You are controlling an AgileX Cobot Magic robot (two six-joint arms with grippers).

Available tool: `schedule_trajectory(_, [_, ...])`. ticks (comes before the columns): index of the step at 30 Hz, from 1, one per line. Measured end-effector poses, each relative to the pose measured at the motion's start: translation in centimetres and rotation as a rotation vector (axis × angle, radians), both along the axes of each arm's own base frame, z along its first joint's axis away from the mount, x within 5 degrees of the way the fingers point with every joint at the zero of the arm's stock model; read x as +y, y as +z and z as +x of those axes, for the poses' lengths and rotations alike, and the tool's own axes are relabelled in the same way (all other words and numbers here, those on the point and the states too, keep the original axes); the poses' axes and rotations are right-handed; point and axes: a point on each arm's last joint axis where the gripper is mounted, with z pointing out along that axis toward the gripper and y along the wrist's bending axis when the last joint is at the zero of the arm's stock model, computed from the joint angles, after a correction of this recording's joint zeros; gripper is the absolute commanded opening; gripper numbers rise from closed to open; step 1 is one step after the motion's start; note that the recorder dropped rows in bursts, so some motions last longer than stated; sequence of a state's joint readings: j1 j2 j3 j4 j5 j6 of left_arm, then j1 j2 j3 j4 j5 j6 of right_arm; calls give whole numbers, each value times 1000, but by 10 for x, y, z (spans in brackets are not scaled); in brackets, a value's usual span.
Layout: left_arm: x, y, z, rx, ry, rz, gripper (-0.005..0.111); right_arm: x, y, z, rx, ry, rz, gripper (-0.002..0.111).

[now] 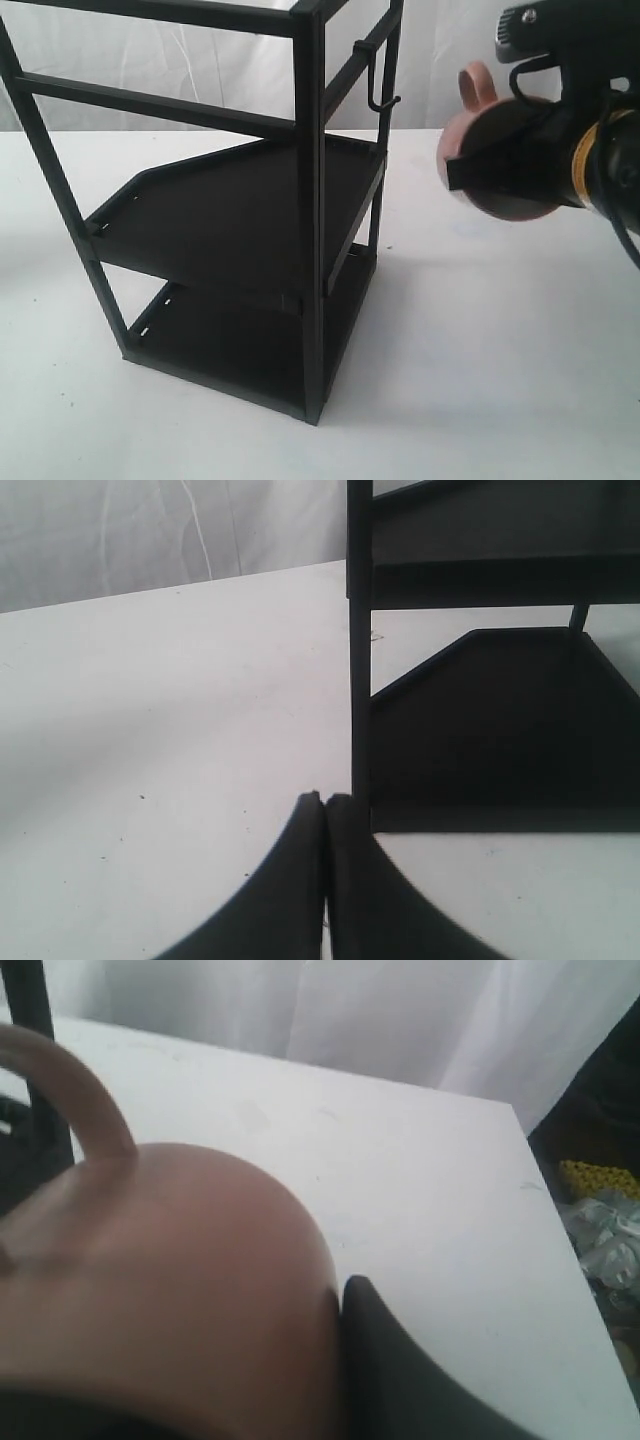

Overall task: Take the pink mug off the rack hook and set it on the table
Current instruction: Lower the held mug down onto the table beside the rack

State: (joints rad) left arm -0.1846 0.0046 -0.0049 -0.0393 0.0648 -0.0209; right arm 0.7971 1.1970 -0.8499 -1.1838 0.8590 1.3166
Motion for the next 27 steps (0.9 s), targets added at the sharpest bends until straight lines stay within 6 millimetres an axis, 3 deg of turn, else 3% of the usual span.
schedule_trajectory(8, [0,0,0,0,0,0,0,-2,-20,-19,291,145,-137,0])
schedule_trajectory(17, [0,0,0,0,0,0,0,0,-57,-36,476,223,-99,0])
schedule_trajectory(27, [0,0,0,0,0,0,0,-3,-90,-21,654,223,-96,0])
